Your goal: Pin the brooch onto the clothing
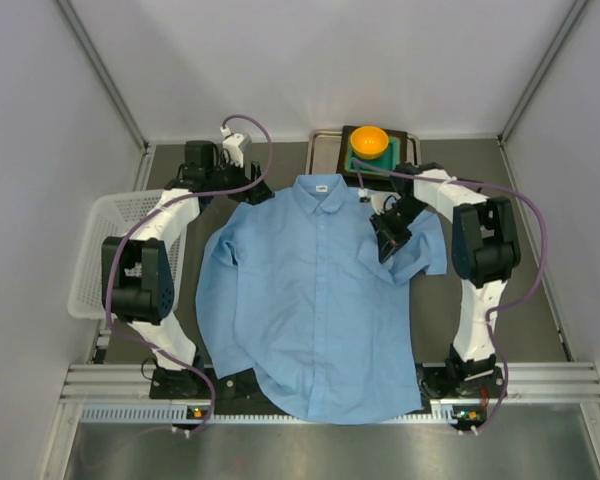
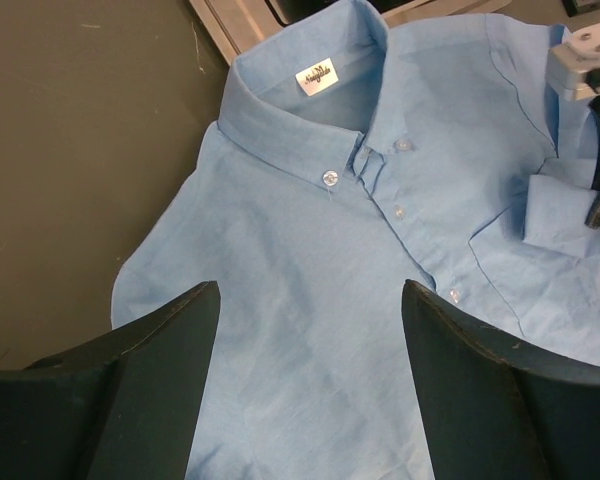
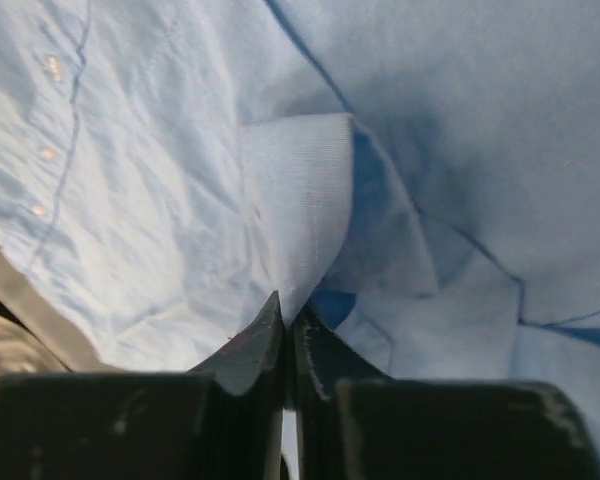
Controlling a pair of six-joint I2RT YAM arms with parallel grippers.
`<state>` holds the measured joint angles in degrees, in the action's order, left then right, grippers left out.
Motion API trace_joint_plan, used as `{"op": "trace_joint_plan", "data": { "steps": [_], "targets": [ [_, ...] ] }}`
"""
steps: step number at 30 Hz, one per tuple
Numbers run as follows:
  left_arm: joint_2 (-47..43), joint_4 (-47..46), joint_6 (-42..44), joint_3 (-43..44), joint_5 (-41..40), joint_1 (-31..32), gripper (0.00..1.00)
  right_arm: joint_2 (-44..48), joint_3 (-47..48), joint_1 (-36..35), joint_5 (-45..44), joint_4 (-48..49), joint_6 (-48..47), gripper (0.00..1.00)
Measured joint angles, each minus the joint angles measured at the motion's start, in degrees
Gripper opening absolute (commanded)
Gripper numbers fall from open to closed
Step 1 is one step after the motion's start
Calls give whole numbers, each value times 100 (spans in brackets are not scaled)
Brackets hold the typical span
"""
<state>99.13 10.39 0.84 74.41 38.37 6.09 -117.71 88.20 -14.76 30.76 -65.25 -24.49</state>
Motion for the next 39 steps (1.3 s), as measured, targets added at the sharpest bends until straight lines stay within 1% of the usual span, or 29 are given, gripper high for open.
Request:
{"op": "trace_joint_plan", "data": {
  "steps": [3, 6, 8, 12, 13, 16, 20, 25, 31, 39],
  "targets": [
    [0, -4, -2, -2, 7, 0, 78, 225, -11, 92, 70, -138, 46, 0],
    [-33, 4, 37, -17, 31, 0, 78, 892, -22, 431, 20, -236, 17, 0],
    [-72, 24, 83, -35, 42, 0, 78, 1491, 9, 931, -87, -258, -9, 0],
    [-284, 35, 219, -98, 92, 0, 78, 2785, 328, 2660, -529, -245, -256, 0],
    [-328, 35, 238, -114, 118, 0, 78, 3036, 404, 3115, -667, -201, -345, 0],
    [-380, 33, 271, -149, 199, 0, 78, 3652, 455, 4177, -1091, -24, -688, 0],
    [-380, 37, 332, -190, 299, 0, 78, 3965, 356, 4892, -1537, 363, -1150, 0],
    [-382, 85, 411, -190, 339, 17, 78, 3840, 94, 5095, -1930, 999, -1504, 0],
    [-509, 170, 538, -343, 295, 33, 78, 3729, -262, 5095, -2594, 2199, -2173, 0],
    [-592, 216, 551, -415, 271, 33, 78, 3751, -398, 5097, -2953, 3222, -2981, 0]
  ]
}}
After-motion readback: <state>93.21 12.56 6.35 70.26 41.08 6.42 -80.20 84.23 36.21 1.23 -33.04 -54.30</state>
